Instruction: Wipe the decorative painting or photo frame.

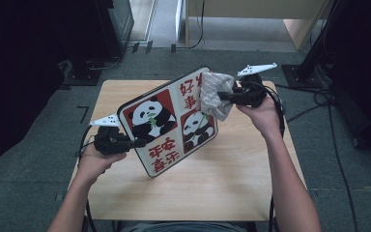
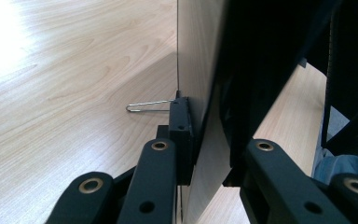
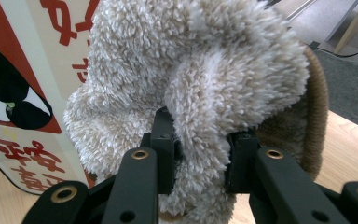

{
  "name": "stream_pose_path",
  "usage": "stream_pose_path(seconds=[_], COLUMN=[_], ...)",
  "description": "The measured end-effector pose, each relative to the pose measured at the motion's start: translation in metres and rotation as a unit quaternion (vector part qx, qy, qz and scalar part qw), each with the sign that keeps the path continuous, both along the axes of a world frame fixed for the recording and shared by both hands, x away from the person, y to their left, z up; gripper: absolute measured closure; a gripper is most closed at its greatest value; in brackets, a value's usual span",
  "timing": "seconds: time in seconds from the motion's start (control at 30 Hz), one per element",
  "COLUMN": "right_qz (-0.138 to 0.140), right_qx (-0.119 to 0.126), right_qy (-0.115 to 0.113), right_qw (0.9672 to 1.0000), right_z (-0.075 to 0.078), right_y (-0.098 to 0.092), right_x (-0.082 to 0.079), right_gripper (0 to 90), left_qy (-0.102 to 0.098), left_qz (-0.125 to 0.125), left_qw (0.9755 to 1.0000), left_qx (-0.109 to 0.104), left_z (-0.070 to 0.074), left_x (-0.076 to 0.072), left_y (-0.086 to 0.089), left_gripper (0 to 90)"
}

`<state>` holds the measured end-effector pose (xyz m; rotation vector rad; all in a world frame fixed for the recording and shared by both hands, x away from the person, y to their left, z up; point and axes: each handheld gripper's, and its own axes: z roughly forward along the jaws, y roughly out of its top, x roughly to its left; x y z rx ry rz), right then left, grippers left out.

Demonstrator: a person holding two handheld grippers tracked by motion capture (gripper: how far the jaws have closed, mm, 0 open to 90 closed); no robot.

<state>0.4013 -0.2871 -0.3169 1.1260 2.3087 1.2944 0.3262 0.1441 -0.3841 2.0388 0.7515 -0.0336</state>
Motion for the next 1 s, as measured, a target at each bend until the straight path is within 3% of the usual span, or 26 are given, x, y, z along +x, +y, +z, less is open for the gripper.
stream_pose_path(seconds=[0.6,1.0], right_qz=[-0.009,-0.015], right_qx=[-0.020,-0.018], right_qy=[0.010,0.021], right_qw=[0.9997,0.9995], right_z=[-0.022,-0.038], right_y=[0.002,0.001], right_x=[-0.006,-0.008], right_gripper=[70.5,70.3], left_qy=[0.001,0.001], left_qz=[0.003,0.004], left_qw=[1.0000,1.0000], left_qx=[0.000,0.000], left_z=[0.000,0.000], left_x=[-0.002,-0.003], left_y=[0.000,0.000], left_gripper=[80.0,79.8])
